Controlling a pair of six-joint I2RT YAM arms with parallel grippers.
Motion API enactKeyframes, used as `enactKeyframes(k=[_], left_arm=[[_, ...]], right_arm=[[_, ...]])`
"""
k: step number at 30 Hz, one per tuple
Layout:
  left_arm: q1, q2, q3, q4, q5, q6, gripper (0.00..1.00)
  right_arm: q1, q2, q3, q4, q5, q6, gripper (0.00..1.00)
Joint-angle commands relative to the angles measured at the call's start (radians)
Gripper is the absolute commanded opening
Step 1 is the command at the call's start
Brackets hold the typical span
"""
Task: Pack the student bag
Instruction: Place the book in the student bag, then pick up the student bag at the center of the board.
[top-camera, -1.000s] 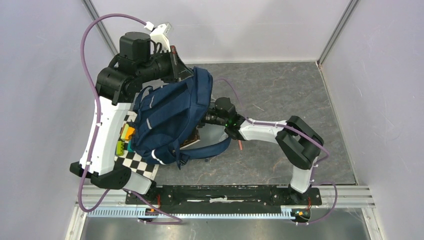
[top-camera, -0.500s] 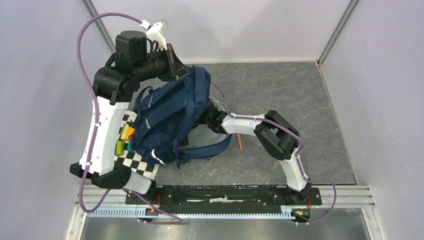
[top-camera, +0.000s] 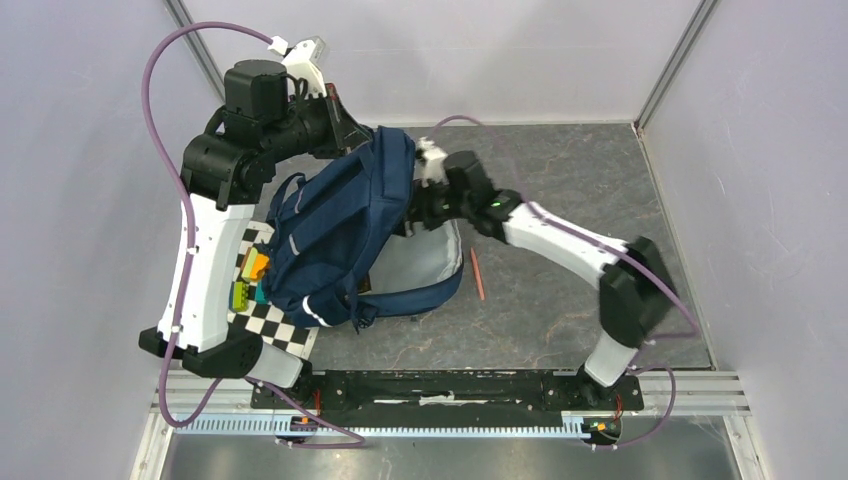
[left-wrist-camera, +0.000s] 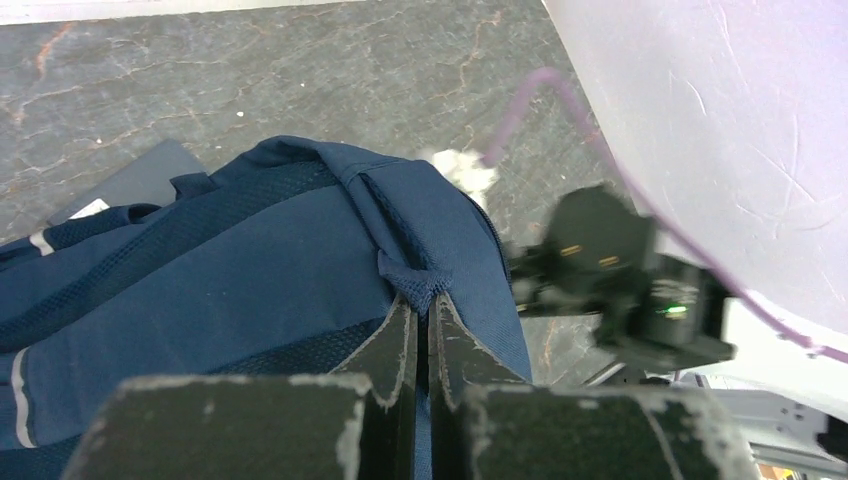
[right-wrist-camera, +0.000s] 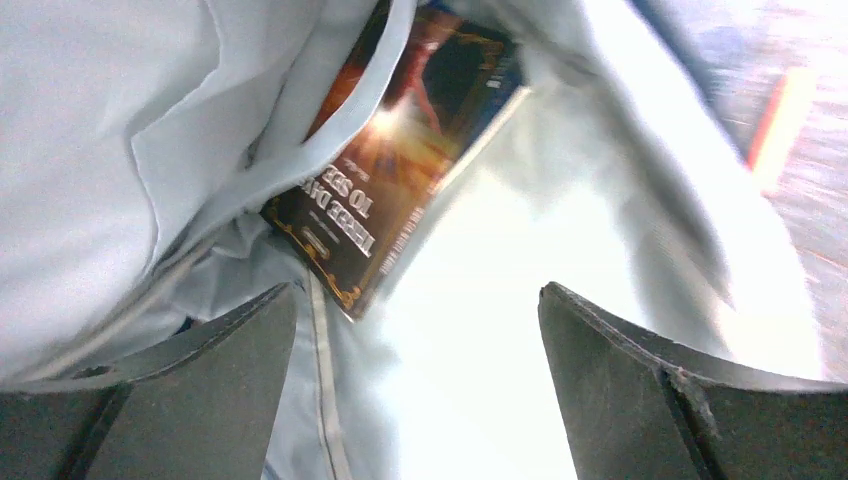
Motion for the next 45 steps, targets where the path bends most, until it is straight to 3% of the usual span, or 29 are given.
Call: enactKeyframes(k=[1, 4, 6, 10, 18, 22, 25, 27, 30, 31, 35, 37, 41, 45], left_arm=[[0.016, -0.048, 0.06, 0.114, -0.062, 0.055, 0.02], [0.018, -0.045, 0.065, 0.116, -0.074, 0.056, 0.02], [0.019, -0.045, 0.065, 0.122, -0.083, 0.053, 0.02], [0.022, -0.036, 0.076, 0.126, -0.084, 0.044, 0.02], [0.024, -0.023, 0.098, 0.127, -0.089, 0.03, 0.02], [0.024, -0.028, 0.099, 0.127, -0.091, 0.025, 0.02], [0.024, -0.035, 0.098, 0.127, -0.098, 0.027, 0.02], [0.026, -0.043, 0.101, 0.129, -0.109, 0.029, 0.02], [0.025, -0.047, 0.122, 0.15, -0.124, 0.044, 0.02], [0.027, -0.043, 0.141, 0.167, -0.124, 0.056, 0.02], [0.025, 0.01, 0.304, 0.222, -0.134, 0.114, 0.02], [0.026, 0.019, 0.336, 0.292, -0.15, 0.151, 0.02], [0.026, -0.02, 0.247, 0.535, -0.152, 0.19, 0.02], [0.026, 0.008, 0.244, 0.723, -0.116, 0.208, 0.02]], right_arm=[[-0.133, -0.216, -0.095, -0.154, -0.044, -0.084, 0.95], [-0.2, -0.274, -0.048, -0.303, -0.079, -0.202, 0.95], [-0.209, -0.289, -0.015, -0.426, -0.002, -0.306, 0.96], [-0.224, -0.3, -0.094, -0.494, 0.046, -0.401, 0.97], [-0.226, -0.159, -0.131, -0.448, -0.298, -0.482, 0.95], [-0.227, -0.102, -0.111, -0.326, -0.453, -0.393, 0.92], [-0.229, -0.079, -0.097, -0.162, -0.544, -0.233, 0.75], [-0.23, -0.081, -0.086, -0.044, -0.565, -0.114, 0.54], [-0.232, -0.093, -0.031, 0.118, -0.57, 0.071, 0.06], [-0.232, -0.097, -0.009, 0.186, -0.571, 0.145, 0.0], [-0.226, -0.101, 0.131, 0.6, -0.542, 0.526, 0.0], [-0.219, -0.063, 0.321, 0.621, -0.503, 0.569, 0.0], [-0.214, 0.011, 0.624, 0.621, -0.427, 0.602, 0.0], [-0.214, 0.007, 0.706, 0.666, -0.363, 0.585, 0.0]])
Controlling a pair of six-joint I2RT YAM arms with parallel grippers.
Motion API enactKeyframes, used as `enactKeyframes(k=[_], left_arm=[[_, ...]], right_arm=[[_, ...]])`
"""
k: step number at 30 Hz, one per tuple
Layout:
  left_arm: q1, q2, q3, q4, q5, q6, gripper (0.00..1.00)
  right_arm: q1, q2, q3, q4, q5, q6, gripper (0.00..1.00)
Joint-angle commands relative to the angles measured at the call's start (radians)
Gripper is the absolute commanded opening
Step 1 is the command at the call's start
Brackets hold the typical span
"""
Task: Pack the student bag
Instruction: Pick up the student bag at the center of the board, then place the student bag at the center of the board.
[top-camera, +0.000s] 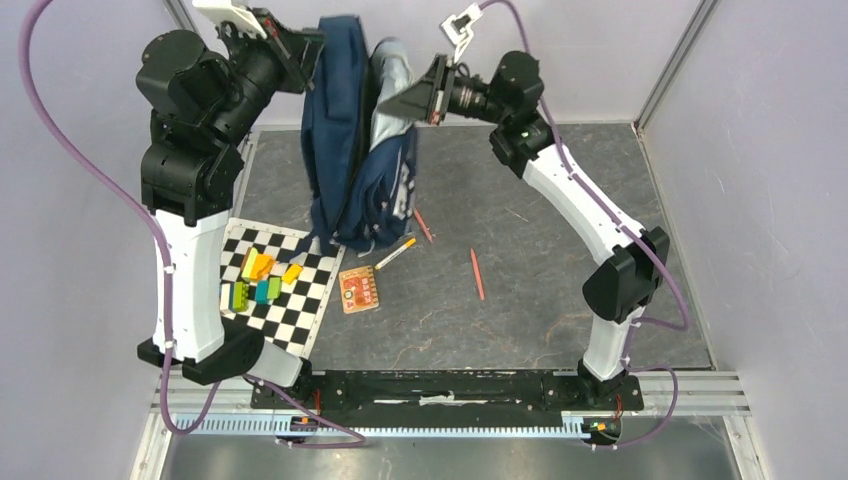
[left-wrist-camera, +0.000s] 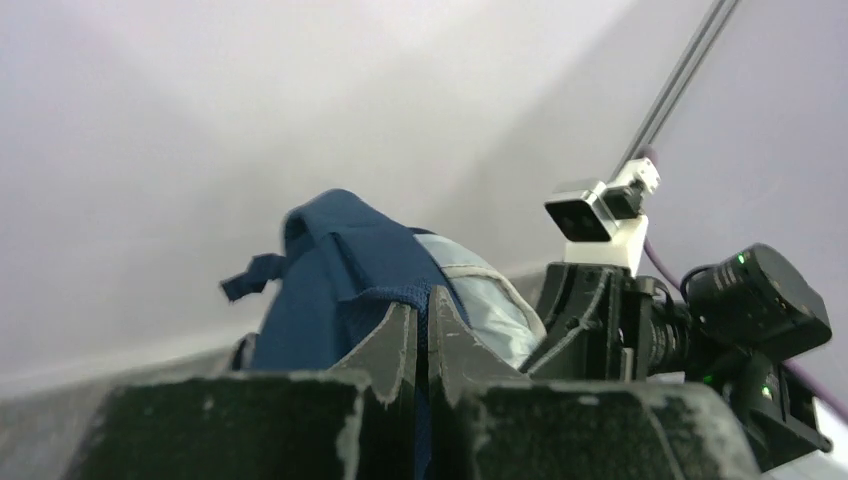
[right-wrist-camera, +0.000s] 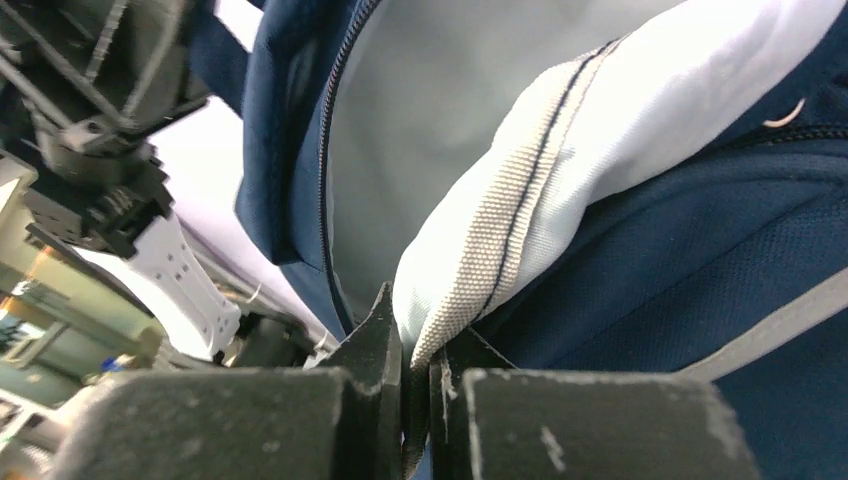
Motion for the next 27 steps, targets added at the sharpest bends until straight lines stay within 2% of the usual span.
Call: enactKeyframes(k=[1, 3, 7, 11, 13, 19, 23, 26, 27], left_arm=[[-0.006, 0.014, 0.039, 0.462, 0.052, 0.068, 0.02], [-0.006, 0.051, 0.048, 0.526, 0.076, 0.032, 0.02], [-0.01, 0.138, 0.038, 0.597, 0.155, -0.058, 0.02], [-0.026, 0.211, 0.015, 0.611, 0.196, -0.091, 0.02], [-0.045, 0.244, 0.006, 0.622, 0.203, -0.094, 0.02], [-0.124, 0.375, 0.059, 0.643, 0.204, -0.094, 0.02], [-0.16, 0.469, 0.12, 0.674, 0.169, -0.132, 0.02], [-0.179, 0.523, 0.125, 0.704, 0.14, -0.176, 0.02], [-0.186, 0.538, 0.12, 0.712, 0.124, -0.184, 0.07]], right_arm=[[-0.014, -0.096, 0.149, 0.331, 0.122, -0.012, 0.0], [-0.014, -0.168, 0.093, 0.209, 0.197, -0.183, 0.0], [-0.017, -0.339, -0.053, -0.023, 0.482, -0.526, 0.0], [-0.033, -0.422, -0.111, -0.163, 0.687, -0.687, 0.0], [-0.048, -0.445, -0.132, -0.215, 0.755, -0.721, 0.0], [-0.064, -0.529, -0.274, -0.218, 0.866, -0.763, 0.0], [-0.065, -0.594, -0.407, -0.217, 0.939, -0.76, 0.0], [-0.067, -0.648, -0.543, -0.218, 1.052, -0.741, 0.0], [-0.069, -0.663, -0.578, -0.217, 1.103, -0.73, 0.0]])
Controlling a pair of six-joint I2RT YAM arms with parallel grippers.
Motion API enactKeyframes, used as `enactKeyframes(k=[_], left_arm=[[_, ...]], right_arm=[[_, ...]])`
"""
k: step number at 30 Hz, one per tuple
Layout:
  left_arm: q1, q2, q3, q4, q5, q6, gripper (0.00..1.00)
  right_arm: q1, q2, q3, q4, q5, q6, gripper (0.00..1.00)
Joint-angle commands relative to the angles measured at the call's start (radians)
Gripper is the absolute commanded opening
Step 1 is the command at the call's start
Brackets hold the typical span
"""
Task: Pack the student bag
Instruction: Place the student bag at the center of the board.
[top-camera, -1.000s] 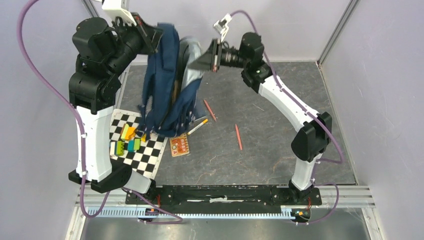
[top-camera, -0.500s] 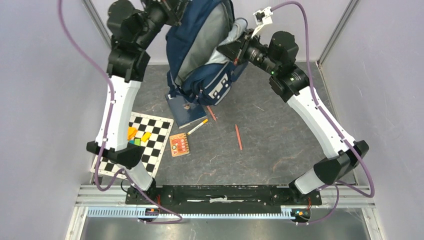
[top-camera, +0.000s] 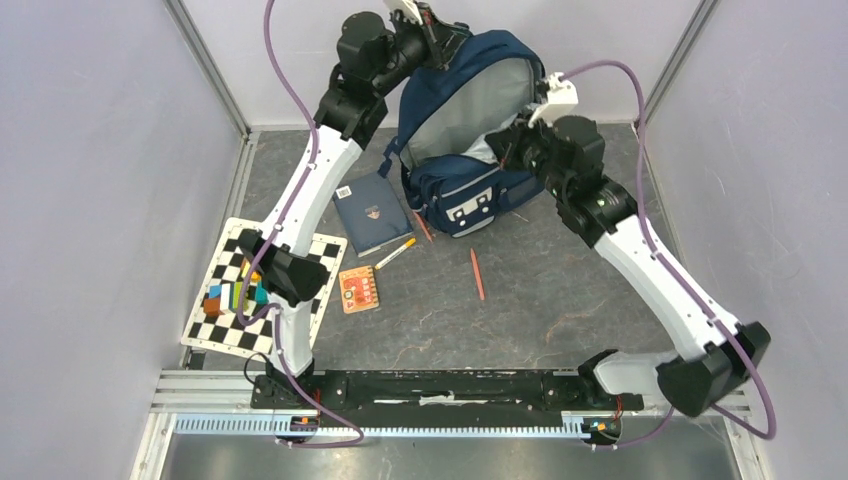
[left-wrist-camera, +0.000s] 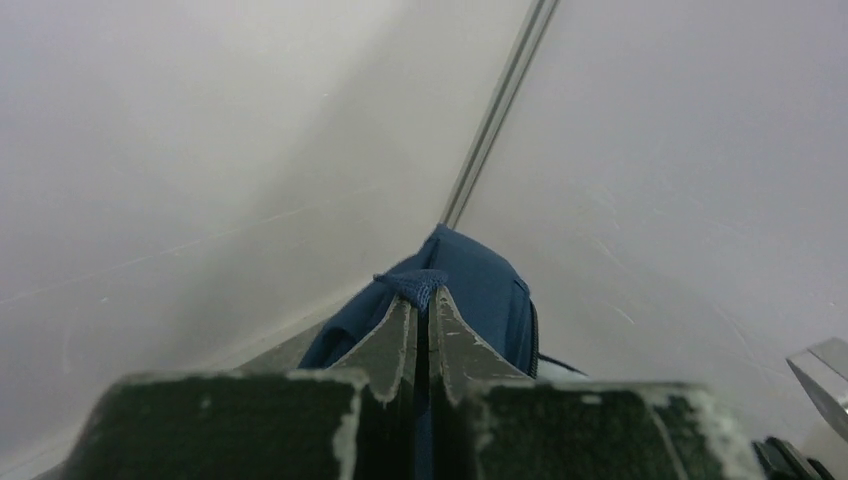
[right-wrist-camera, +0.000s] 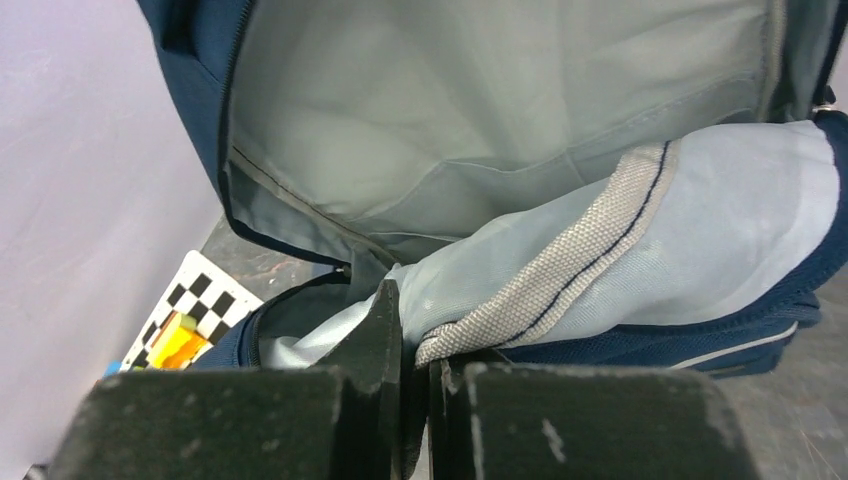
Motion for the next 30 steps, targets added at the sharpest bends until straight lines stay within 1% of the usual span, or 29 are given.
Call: enactKeyframes(k=[1, 2, 3, 4, 5, 6, 7, 8, 11, 14, 17, 18, 19, 20, 21, 22, 23, 24, 25, 26, 27, 28, 30], left_arm=[[-0.022, 0.03, 0.061, 0.162, -0.058, -0.082, 0.22], [-0.024, 0.038, 0.061, 0.164, -0.061, -0.086, 0.41], [-0.025, 0.044, 0.06, 0.166, -0.064, -0.091, 0.64], [-0.024, 0.047, 0.061, 0.165, -0.068, -0.091, 0.81], [-0.024, 0.044, 0.061, 0.163, -0.068, -0.084, 0.93], [-0.024, 0.036, 0.06, 0.156, -0.07, -0.072, 0.99], [-0.025, 0.025, 0.059, 0.145, -0.073, -0.059, 1.0], [-0.025, 0.006, 0.053, 0.131, -0.078, -0.037, 1.0], [-0.025, -0.083, -0.006, 0.081, -0.108, 0.049, 1.0], [-0.025, -0.211, -0.166, 0.064, -0.134, 0.117, 1.0], [-0.026, -0.338, -0.341, 0.054, -0.133, 0.13, 1.0], [-0.027, -0.368, -0.39, 0.047, -0.134, 0.131, 1.0], [-0.027, -0.407, -0.446, 0.041, -0.14, 0.126, 1.0], [-0.027, -0.444, -0.496, 0.039, -0.147, 0.122, 1.0], [-0.027, -0.473, -0.555, 0.04, -0.163, 0.118, 1.0], [-0.027, -0.508, -0.614, 0.041, -0.189, 0.112, 1.0], [-0.027, -0.536, -0.658, 0.043, -0.212, 0.099, 1.0], [-0.027, -0.569, -0.711, 0.045, -0.232, 0.085, 1.0], [-0.027, -0.597, -0.761, 0.051, -0.233, 0.071, 1.0], [-0.027, -0.614, -0.799, 0.051, -0.233, 0.056, 1.0], [-0.027, -0.632, -0.836, 0.046, -0.232, 0.039, 1.0], [-0.027, -0.645, -0.865, 0.04, -0.228, 0.019, 1.0], [-0.027, -0.67, -0.931, 0.047, -0.216, -0.019, 1.0]], right_arm=[[-0.012, -0.136, -0.12, 0.225, 0.247, -0.104, 0.0], [-0.019, -0.137, -0.142, 0.226, 0.267, -0.099, 0.01], [-0.024, -0.136, -0.155, 0.197, 0.279, -0.098, 0.08], [-0.033, -0.13, -0.157, 0.186, 0.287, -0.096, 0.17], [-0.039, -0.122, -0.154, 0.179, 0.286, -0.097, 0.3], [-0.045, -0.113, -0.145, 0.175, 0.281, -0.104, 0.41], [-0.049, -0.102, -0.131, 0.172, 0.28, -0.11, 0.52], [-0.054, -0.088, -0.114, 0.171, 0.277, -0.113, 0.59], [-0.072, -0.03, -0.048, 0.169, 0.255, -0.128, 0.69], [-0.091, 0.034, 0.02, 0.164, 0.229, -0.129, 0.8], [-0.116, 0.101, 0.086, 0.169, 0.19, -0.126, 0.81], [-0.126, 0.131, 0.11, 0.171, 0.169, -0.121, 0.78], [-0.134, 0.161, 0.127, 0.177, 0.148, -0.117, 0.72], [-0.142, 0.187, 0.147, 0.19, 0.129, -0.111, 0.62], [-0.148, 0.216, 0.161, 0.207, 0.109, -0.11, 0.47], [-0.153, 0.241, 0.178, 0.215, 0.099, -0.1, 0.4], [-0.158, 0.272, 0.198, 0.252, 0.095, -0.089, 0.35], [-0.163, 0.306, 0.22, 0.266, 0.096, -0.079, 0.35], [-0.167, 0.341, 0.256, 0.274, 0.093, -0.065, 0.38], [-0.173, 0.385, 0.301, 0.273, 0.085, -0.052, 0.49], [-0.178, 0.421, 0.34, 0.271, 0.072, -0.039, 0.56], [-0.183, 0.464, 0.391, 0.263, 0.053, -0.028, 0.6], [-0.19, 0.529, 0.473, 0.256, 0.022, -0.023, 0.65]])
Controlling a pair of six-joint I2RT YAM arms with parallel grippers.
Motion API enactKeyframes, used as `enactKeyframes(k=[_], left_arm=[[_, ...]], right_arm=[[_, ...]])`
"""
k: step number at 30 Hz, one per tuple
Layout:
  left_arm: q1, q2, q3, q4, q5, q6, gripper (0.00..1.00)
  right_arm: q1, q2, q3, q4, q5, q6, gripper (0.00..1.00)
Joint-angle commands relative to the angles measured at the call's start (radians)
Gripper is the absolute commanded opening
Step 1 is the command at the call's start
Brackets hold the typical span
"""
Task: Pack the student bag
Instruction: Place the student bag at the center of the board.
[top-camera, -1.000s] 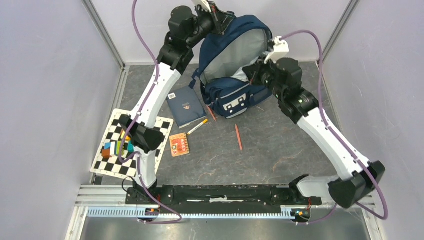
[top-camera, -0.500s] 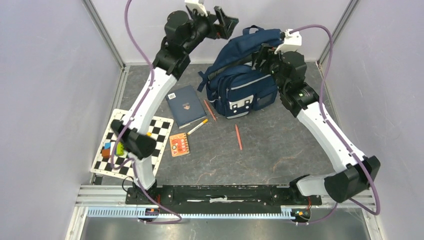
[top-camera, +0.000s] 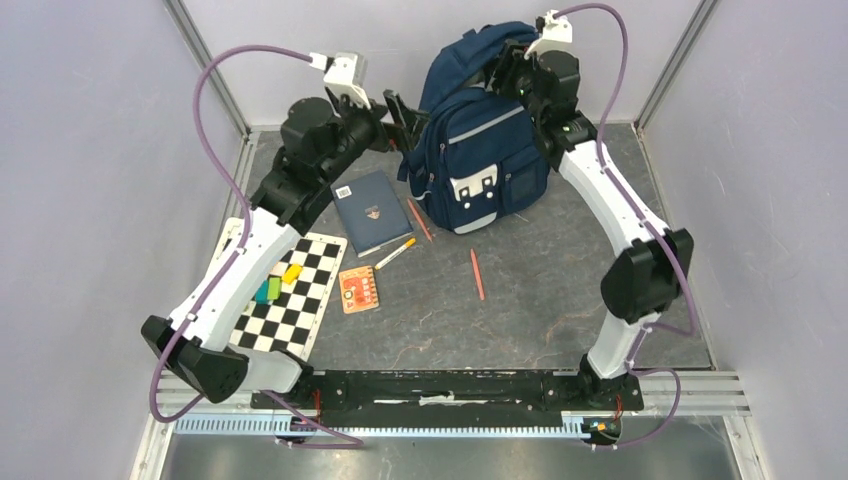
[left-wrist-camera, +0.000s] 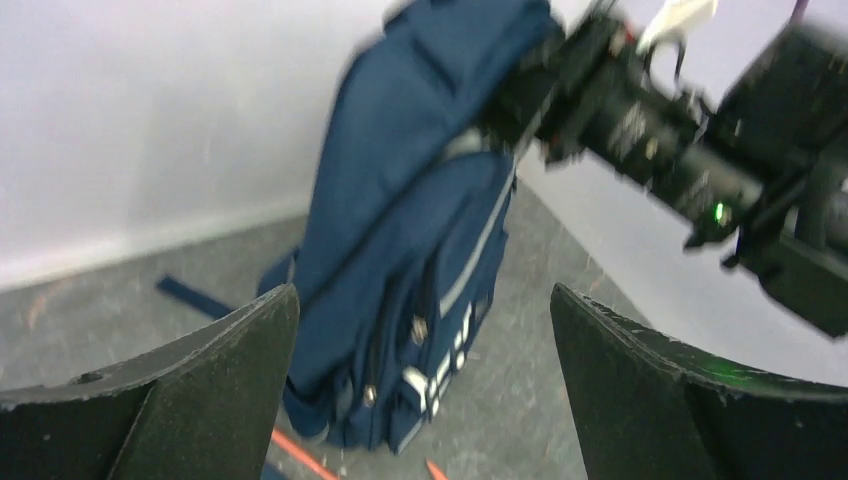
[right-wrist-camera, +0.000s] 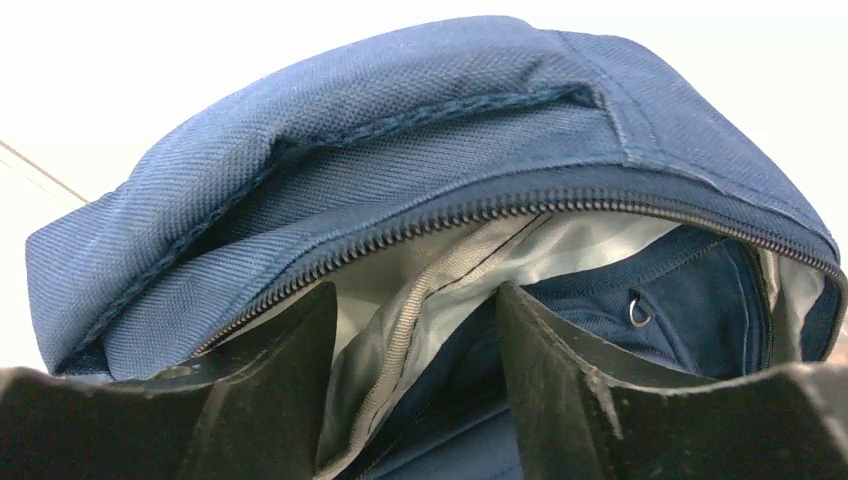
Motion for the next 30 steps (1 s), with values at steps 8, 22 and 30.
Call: enactKeyframes(k=[8, 22, 30], left_arm=[[-0.02, 0.042, -0.213, 0.119, 0.017, -0.092, 1.0], [-0.041, 0.197, -0.066, 0.097, -0.157, -0.123, 1.0], [-0.041, 0.058, -0.153, 0.074, -0.086, -0.075, 1.0]], right_arm=[[-0.081, 0.144, 0.277, -0.025, -0.243, 0.02, 0.89], [-0.164, -0.183, 0.066, -0.086, -0.404, -0.003, 0.98], [-0.164, -0.387, -0.258, -0.011, -0.559, -0.022, 0.98]])
